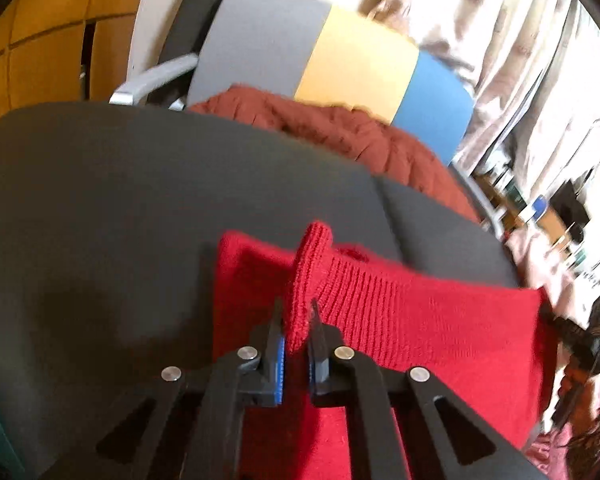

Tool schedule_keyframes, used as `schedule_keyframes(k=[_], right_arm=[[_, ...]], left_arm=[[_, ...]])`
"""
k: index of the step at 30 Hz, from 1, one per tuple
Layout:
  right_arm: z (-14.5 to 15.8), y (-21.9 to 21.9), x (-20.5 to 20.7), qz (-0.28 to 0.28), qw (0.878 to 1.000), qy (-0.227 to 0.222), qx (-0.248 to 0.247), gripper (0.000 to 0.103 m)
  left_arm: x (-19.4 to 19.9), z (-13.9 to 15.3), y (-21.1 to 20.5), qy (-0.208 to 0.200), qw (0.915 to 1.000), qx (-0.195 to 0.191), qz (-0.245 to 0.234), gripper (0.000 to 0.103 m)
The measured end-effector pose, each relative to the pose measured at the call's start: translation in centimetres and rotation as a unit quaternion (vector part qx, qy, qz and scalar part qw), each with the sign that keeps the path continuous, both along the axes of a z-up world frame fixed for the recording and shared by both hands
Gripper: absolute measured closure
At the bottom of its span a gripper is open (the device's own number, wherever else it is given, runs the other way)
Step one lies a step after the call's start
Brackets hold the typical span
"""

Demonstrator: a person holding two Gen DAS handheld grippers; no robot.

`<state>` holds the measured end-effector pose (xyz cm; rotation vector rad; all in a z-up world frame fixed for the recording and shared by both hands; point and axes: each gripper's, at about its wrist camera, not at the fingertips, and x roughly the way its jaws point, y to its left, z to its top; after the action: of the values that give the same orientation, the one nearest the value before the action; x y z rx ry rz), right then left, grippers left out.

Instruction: Fold clothes

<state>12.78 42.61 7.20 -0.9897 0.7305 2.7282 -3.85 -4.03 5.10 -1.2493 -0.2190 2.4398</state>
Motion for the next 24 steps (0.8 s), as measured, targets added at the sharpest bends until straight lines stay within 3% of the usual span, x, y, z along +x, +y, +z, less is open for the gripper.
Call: schedule_keyframes(k=[4,6,9,10,13,17,21,24], right_arm=[[-3.4,-0.1,-1.5,-0.014,0.997,-0.078,0.011,0.095],[-4.5,0.1,-1.2,-0.030,0.997,-0.070,-0.002,0.094],[-3.2,-0.5,-0.2,-0.035,0.998,-0.052,0.015,0.073],[-2.3,-0.9,0.6,-0.033,0.998,-0.039,0.021,0.071],[-0.2,-2.8,2.6,-0.010,0.999,-0.011,0.031,0.071],[0.9,-5.5,4.9,0.016,0.997,-0.026,0.065,0.070],[-0.4,-3.8,8.9,-0.014,0.999,-0.030,0.020,0.063],[-1.8,-2.8,11.7,-0.022,0.999,-0.040,-0.007,0.063]], left_arm=[[0.6,-2.6,1.3,0.010,0.9981,-0.060,-0.007,0.093],[1.2,-2.3,1.5,0.018,0.9976,-0.067,-0.006,0.091],[2.4,-1.6,0.2,0.009,0.9995,-0.031,0.002,0.089],[3.0,-1.5,-0.5,0.008,0.9999,-0.012,0.003,0.089],[5.4,-1.6,-2.1,-0.005,0.9996,0.029,0.001,0.087],[8.7,-2.1,-3.2,-0.012,0.9995,0.028,-0.012,0.087],[11.1,-2.9,-4.4,-0.031,0.9984,0.034,-0.032,0.085],[11.9,-3.3,-5.2,-0.034,0.9973,0.057,-0.031,0.085]])
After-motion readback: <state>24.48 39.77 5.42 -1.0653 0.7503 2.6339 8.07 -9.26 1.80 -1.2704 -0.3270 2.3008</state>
